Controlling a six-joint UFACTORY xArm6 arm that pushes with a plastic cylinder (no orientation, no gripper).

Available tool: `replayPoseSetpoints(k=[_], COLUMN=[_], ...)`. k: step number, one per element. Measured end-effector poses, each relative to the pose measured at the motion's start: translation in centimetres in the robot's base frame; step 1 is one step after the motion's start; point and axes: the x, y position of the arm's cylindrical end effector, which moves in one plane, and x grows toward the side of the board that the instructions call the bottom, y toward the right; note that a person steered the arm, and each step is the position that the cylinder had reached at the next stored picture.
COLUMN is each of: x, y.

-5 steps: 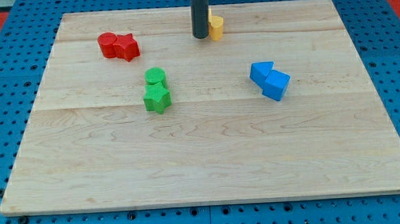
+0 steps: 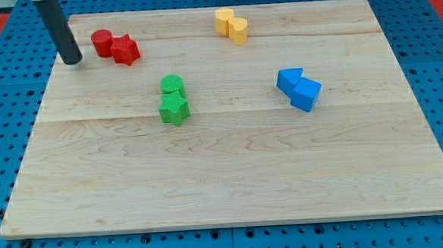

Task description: Separate red circle from the red star

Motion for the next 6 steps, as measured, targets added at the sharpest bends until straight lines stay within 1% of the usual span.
replayPoseSetpoints(k=[1, 2, 3, 4, 5, 6], x=[-3.8, -1.9, -2.3, -1.8, 3.9, 5.4], y=[3.7, 14.2, 22.1, 21.3, 22.7, 16.8])
